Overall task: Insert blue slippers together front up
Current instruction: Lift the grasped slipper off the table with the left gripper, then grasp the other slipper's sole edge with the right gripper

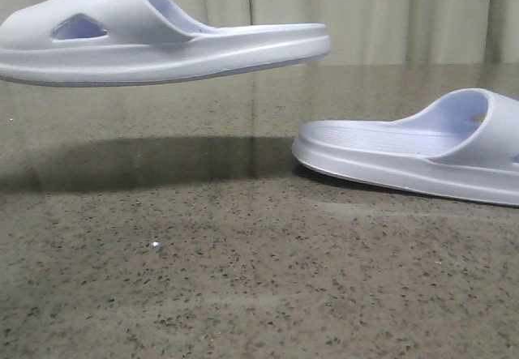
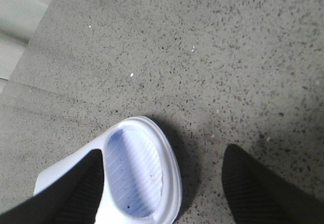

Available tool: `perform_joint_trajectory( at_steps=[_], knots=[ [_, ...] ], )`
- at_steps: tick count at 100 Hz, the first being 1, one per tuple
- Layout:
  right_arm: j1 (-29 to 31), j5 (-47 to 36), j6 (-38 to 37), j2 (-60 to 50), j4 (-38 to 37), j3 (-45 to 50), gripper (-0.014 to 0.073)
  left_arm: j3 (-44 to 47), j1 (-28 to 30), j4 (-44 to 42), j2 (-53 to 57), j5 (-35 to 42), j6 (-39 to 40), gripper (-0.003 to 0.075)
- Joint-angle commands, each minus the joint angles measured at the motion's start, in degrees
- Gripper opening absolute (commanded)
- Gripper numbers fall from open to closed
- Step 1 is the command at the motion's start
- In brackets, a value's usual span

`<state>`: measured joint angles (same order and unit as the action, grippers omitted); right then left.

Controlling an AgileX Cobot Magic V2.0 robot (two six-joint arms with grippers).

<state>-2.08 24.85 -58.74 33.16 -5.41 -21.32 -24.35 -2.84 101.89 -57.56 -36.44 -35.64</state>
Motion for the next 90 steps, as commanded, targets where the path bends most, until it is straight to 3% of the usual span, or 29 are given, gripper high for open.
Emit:
perform_joint_trajectory(
  at_steps=[1, 90],
  knots=[
    [0.3, -5.2, 0.0, 2.2, 0.5, -1.5, 0.0431, -1.5, -0.3, 4.8, 0.4, -2.9, -0.2, 0.0019],
    [0.3, -14.7, 0.0, 20.4, 5.4, -1.5, 0.0381, -1.5, -0.3, 4.8, 0.4, -2.7, -0.2, 0.0018]
  ],
)
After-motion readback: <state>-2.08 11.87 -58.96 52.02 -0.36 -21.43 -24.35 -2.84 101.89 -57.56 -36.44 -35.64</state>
